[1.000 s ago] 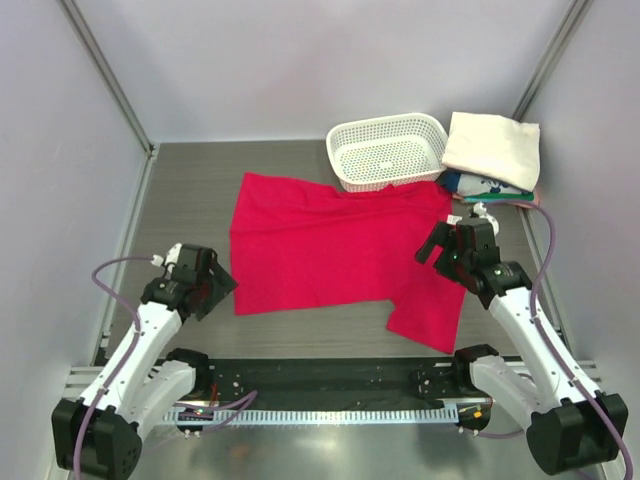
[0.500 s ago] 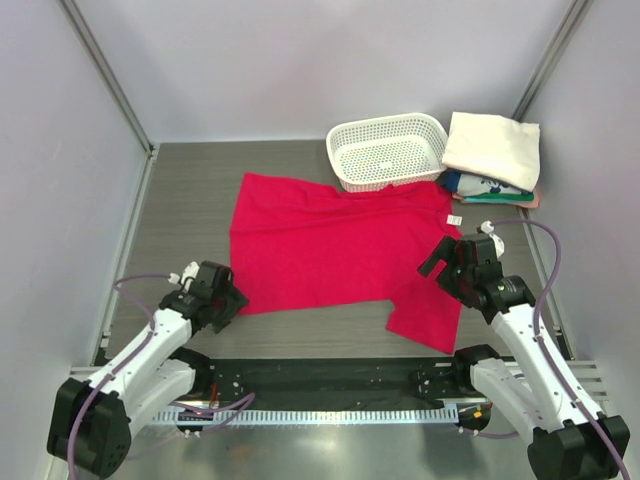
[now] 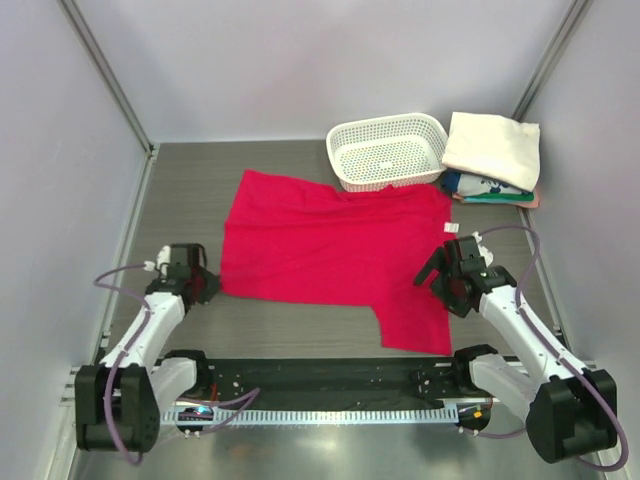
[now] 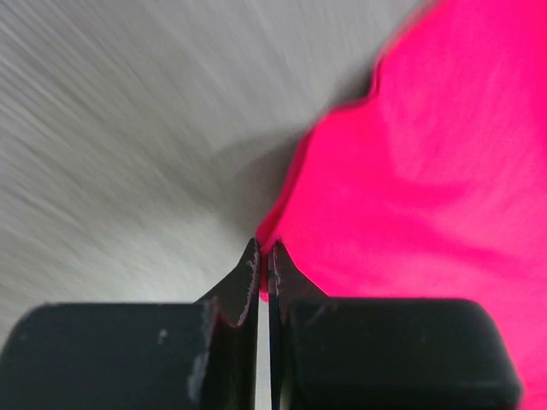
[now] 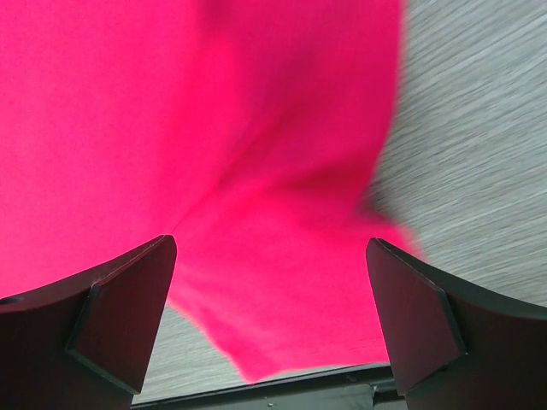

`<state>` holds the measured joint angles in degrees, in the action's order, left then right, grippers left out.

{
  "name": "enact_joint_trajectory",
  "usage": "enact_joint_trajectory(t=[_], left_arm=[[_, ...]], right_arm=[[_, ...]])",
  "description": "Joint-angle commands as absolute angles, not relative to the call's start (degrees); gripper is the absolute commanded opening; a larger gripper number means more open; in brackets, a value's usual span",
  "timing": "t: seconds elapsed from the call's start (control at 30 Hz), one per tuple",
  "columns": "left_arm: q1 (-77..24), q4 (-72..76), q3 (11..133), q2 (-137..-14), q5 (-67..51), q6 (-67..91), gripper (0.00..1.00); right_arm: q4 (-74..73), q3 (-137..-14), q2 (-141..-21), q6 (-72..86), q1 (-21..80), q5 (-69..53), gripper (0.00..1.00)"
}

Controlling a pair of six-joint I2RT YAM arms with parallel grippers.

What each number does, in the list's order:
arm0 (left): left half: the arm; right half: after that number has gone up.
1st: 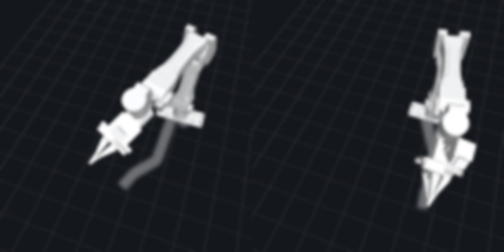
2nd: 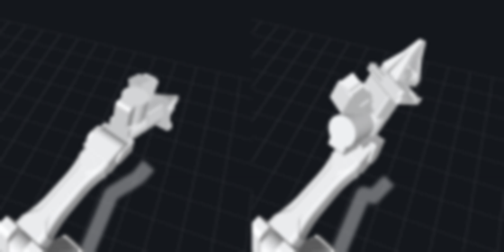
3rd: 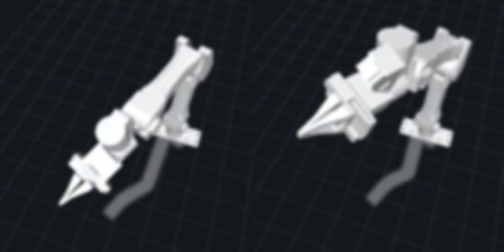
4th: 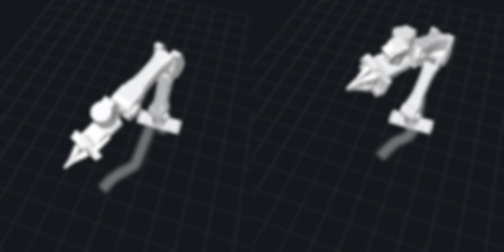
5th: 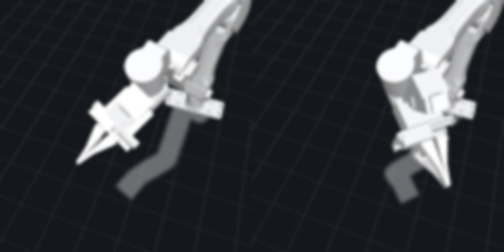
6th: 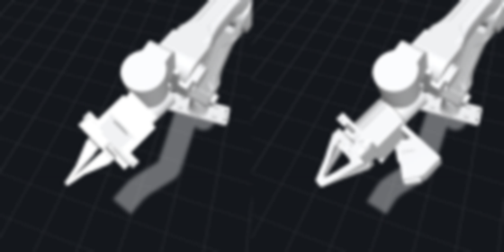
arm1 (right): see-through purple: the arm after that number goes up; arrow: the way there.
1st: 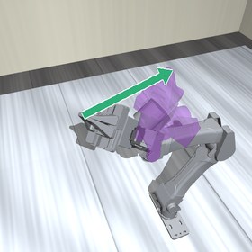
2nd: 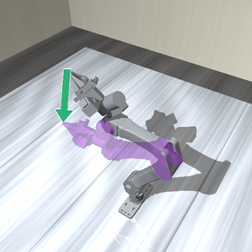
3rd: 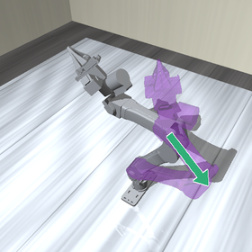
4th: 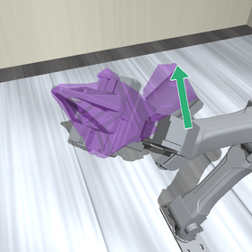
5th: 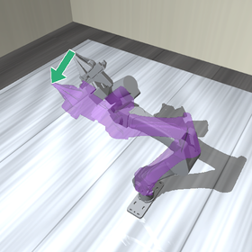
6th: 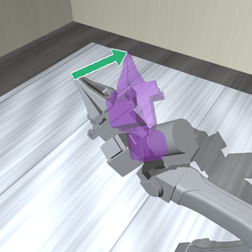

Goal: Fold and stack the t-shirts
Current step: Flatten the tshirt out

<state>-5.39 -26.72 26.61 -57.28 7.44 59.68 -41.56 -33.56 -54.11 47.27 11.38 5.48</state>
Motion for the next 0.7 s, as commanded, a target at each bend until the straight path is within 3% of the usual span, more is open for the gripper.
enact_joint_trajectory(t=[0.0,0.07,0.23,0.67], left_arm=[[8.32,-23.03,28.91,-60.54,1.7,52.83,0.0],[14.12,-19.88,29.53,-63.71,-2.17,51.77,0.0],[17.14,-15.21,29.36,-70.66,-9.92,52.64,0.0],[17.14,-14.94,27.42,-65.74,-10.72,52.21,0.0]], right_arm=[[-39.29,-33.31,-55.54,50.53,13.17,4.48,1.0],[-39.29,-32.96,-56.16,51.41,14.76,4.92,1.0],[-39.11,-32.08,-58.61,56.85,25.36,8.26,1.0],[-52.19,-33.12,-55.54,79.08,59.12,18.54,0.95]])
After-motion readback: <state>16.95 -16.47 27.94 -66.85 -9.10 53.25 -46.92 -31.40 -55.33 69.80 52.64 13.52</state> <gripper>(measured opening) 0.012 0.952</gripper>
